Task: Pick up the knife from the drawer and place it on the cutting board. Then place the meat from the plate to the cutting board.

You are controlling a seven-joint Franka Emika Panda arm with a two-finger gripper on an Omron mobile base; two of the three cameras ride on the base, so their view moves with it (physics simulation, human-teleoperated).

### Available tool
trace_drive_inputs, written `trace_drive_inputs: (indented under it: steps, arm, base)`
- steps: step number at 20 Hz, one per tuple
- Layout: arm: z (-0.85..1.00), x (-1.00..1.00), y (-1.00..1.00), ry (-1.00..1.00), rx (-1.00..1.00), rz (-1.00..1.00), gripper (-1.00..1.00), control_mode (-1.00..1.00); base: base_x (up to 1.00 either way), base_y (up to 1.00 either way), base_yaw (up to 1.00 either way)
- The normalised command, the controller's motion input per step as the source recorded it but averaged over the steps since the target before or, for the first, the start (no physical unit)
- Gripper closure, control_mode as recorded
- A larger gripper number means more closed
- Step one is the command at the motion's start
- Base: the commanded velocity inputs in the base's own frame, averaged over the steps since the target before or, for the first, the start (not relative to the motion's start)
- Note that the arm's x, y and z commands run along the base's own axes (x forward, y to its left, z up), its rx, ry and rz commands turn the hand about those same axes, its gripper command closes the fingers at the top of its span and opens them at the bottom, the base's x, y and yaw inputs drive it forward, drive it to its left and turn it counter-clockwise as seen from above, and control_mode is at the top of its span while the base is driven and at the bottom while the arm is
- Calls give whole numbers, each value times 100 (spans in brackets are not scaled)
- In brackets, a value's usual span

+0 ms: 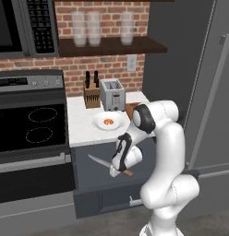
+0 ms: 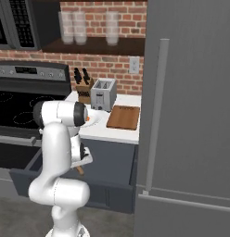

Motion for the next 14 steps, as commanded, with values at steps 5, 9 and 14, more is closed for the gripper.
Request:
trace_drive_inputs:
  steps: [5,9,14]
  arm:
    - [-55,-43,-3,0,0,3,100,-100]
    - [-66,-56,-8,0,0,4,100,-100]
    - [-75,-68,-15,5,0,5,100,-100]
  base:
    - [0,0,0]
    - [0,0,0]
    - [0,0,0]
